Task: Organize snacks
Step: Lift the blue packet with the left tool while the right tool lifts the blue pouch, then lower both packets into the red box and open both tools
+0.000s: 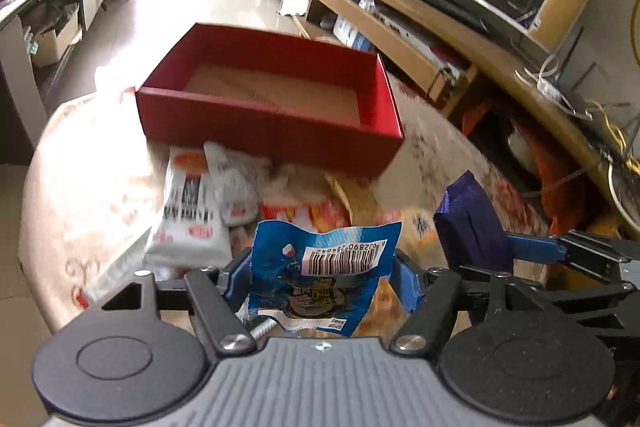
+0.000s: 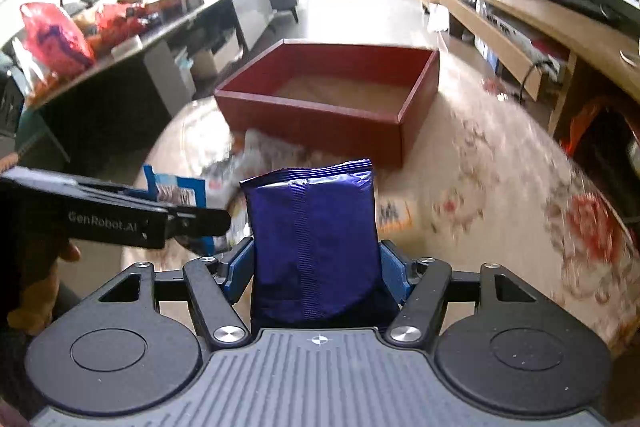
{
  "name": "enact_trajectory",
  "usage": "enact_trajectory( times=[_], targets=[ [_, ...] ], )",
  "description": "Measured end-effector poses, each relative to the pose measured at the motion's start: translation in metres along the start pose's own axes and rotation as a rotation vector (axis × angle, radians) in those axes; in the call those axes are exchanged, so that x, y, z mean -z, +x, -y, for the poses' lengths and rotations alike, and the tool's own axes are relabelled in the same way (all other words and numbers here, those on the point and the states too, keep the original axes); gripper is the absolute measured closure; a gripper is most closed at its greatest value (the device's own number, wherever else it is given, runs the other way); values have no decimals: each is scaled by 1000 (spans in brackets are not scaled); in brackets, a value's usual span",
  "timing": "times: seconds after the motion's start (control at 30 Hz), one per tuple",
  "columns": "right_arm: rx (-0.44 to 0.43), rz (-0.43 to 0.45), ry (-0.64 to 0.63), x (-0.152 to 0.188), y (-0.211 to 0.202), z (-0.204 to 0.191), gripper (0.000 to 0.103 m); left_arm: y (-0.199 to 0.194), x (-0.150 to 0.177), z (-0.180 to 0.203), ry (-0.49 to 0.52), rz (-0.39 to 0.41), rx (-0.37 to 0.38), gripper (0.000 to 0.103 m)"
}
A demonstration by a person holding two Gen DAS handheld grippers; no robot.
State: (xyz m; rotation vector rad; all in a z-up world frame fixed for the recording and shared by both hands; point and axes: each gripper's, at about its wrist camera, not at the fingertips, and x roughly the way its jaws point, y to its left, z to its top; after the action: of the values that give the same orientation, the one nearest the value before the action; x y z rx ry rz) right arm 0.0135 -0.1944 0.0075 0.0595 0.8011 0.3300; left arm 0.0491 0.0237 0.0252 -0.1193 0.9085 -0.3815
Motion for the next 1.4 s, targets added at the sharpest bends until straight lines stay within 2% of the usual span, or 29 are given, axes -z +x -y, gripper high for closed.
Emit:
enact_trajectory(
  times=[0.33, 0.63, 0.97, 1.4],
  targets=[
    [1, 57, 2, -51, 27, 8, 31, 18, -62, -3, -23, 69, 1, 33],
    [19, 88, 13, -102, 67, 20, 31, 56, -131, -19, -70, 124, -41, 33],
    [52, 46, 21, -130, 125, 33, 31, 116, -161, -33, -89, 75, -101, 33],
    [78, -77, 12, -132, 177, 33, 32, 173, -161, -45, -99, -53, -185, 33]
  ],
)
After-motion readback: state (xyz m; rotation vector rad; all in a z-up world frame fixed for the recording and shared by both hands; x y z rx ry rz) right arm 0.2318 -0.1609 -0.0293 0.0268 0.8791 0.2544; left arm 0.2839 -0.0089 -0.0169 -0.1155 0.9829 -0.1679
